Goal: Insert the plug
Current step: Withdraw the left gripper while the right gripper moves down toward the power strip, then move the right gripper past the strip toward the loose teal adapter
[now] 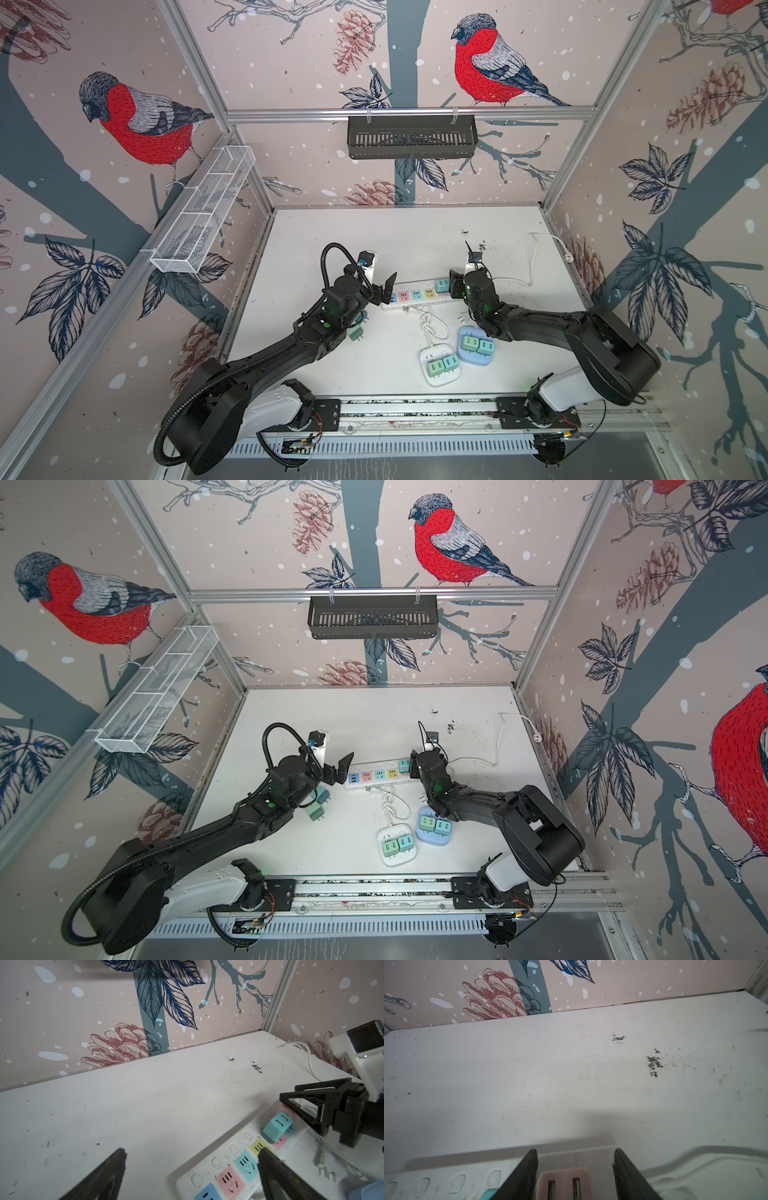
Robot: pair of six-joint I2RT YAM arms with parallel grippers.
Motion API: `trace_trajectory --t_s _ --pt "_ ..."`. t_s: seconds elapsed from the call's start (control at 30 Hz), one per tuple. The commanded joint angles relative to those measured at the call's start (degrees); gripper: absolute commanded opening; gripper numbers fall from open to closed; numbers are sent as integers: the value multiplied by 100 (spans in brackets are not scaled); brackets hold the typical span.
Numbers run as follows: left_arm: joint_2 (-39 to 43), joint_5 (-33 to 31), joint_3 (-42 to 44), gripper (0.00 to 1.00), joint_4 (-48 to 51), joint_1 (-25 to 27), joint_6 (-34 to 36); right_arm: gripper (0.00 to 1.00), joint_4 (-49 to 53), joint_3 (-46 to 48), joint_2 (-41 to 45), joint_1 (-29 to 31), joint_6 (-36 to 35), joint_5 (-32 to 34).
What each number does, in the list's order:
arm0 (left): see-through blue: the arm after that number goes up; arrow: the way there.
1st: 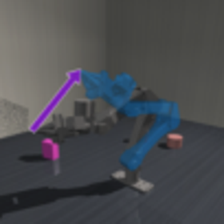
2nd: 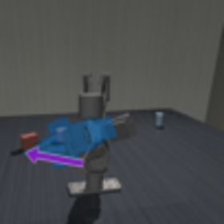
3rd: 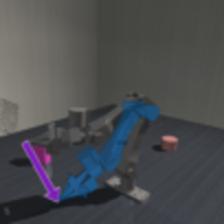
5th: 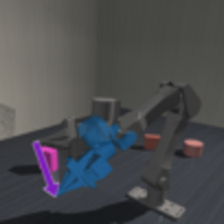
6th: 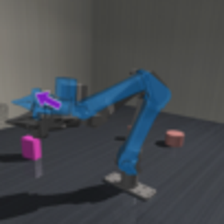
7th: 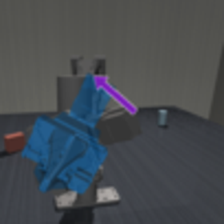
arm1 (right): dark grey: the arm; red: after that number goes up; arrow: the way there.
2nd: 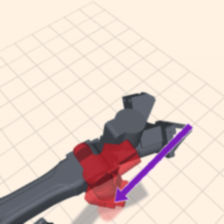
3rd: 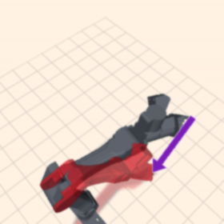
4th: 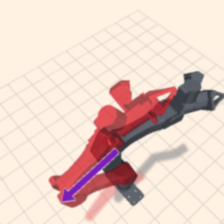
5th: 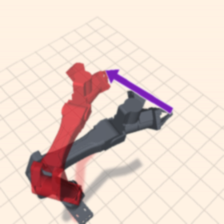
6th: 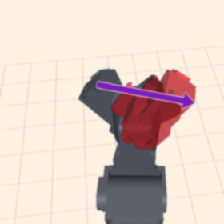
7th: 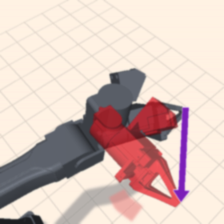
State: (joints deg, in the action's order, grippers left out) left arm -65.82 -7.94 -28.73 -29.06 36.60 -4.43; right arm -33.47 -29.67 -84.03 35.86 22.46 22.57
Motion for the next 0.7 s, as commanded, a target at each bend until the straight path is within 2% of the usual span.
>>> trace_trajectory --t_s 0.0,0.2,0.53,0.67 --pt "26 -76 -25 98 -162 -7 3 61 136 91 364 9 -135 173" --pt "79 -40 -19 98 -152 -12 -6 61 299 300 865 -93 -47 213" --pt "105 -49 -18 98 -137 -12 -6 57 130 194 264 -368 -138 -740" --pt "105 -32 -17 98 -137 -12 -6 56 111 172 196 -372 -171 -842"
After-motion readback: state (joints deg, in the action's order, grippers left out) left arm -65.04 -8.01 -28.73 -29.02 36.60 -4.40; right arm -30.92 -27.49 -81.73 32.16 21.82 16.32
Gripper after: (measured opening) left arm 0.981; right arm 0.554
